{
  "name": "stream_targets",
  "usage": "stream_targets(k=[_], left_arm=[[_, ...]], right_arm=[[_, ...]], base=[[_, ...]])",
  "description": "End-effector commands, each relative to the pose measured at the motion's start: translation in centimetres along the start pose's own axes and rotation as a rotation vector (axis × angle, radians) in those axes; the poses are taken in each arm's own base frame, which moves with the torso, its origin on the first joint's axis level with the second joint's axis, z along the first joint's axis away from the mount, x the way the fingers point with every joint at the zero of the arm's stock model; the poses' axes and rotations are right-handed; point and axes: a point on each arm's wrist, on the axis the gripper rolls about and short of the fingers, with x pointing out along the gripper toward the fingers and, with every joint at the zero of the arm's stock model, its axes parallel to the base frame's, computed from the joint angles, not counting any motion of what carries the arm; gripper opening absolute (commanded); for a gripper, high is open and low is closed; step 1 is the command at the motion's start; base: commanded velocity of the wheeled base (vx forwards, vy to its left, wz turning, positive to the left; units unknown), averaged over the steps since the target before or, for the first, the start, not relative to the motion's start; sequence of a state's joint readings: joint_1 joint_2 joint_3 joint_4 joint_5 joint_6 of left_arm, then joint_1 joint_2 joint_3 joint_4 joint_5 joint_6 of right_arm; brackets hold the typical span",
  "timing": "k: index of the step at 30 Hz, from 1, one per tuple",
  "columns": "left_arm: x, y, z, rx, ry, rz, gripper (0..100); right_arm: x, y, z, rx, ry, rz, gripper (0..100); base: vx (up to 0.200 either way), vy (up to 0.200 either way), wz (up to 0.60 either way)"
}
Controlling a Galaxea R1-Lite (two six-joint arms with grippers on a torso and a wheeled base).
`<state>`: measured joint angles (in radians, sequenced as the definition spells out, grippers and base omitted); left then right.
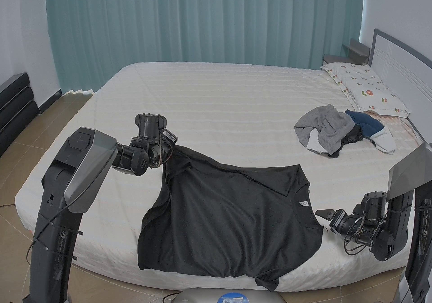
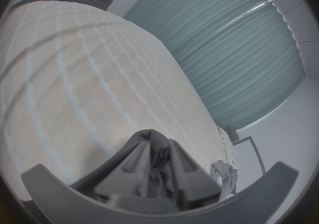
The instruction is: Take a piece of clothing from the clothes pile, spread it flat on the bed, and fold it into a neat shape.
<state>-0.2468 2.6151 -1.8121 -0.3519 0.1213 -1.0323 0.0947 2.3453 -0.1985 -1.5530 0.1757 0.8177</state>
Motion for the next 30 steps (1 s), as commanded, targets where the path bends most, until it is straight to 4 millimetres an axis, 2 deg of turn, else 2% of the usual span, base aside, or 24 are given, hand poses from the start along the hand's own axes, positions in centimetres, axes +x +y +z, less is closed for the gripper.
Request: stream_targets(k=[1,6,9,12,14,21,23,24,30], left_arm=[[0.5,1.2,-0.5,0.016,0.018,0.034,100],[0.0,2.5,-0.7,0.074,0.042,0.073,100],[-1.6,2.0,-0.2,0.077,0.088,0.055,100],[-3.2,1.7,-0.6,0.087,0.184,0.024,100],[-3.5,1.5,-0.8,0.101,0.203,0.014,100],[-3.2,0.7,-3.1,0.196,0.182,0.024,100],[-3.1,0.2,-3.5,0.191,0.17,0.023,100],[-2.9,0.1,-4.7,0.165,0.178,0.028,100],[-3.0,-0.5,-6.4,0.1,0.207,0.027,100]], right_arm=[[0.0,0.0,0.0,-0.001,-0.003,0.005,100],[0.0,0.0,-0.1,-0.001,0.002,0.002,100],[0.0,0.0,-0.1,-0.002,0.003,0.002,100],[0.0,0.1,-0.3,-0.005,0.008,0.004,100],[0.0,0.0,-0.4,-0.005,0.012,0.002,100],[0.0,0.1,-0.6,-0.006,0.019,0.001,100],[0.0,0.1,-0.6,-0.006,0.019,0.001,100],[0.0,0.1,-0.6,-0.006,0.019,0.001,100],[0.0,0.0,-0.6,-0.006,0.02,0.0,100]], base=[[0.0,0.0,0.0],[0.0,0.0,0.0],[0.0,0.0,0.0],[0.0,0.0,0.0],[0.0,0.0,0.0],[0.0,0.0,0.0],[0.0,0.0,0.0],[0.0,0.0,0.0],[0.0,0.0,0.0]])
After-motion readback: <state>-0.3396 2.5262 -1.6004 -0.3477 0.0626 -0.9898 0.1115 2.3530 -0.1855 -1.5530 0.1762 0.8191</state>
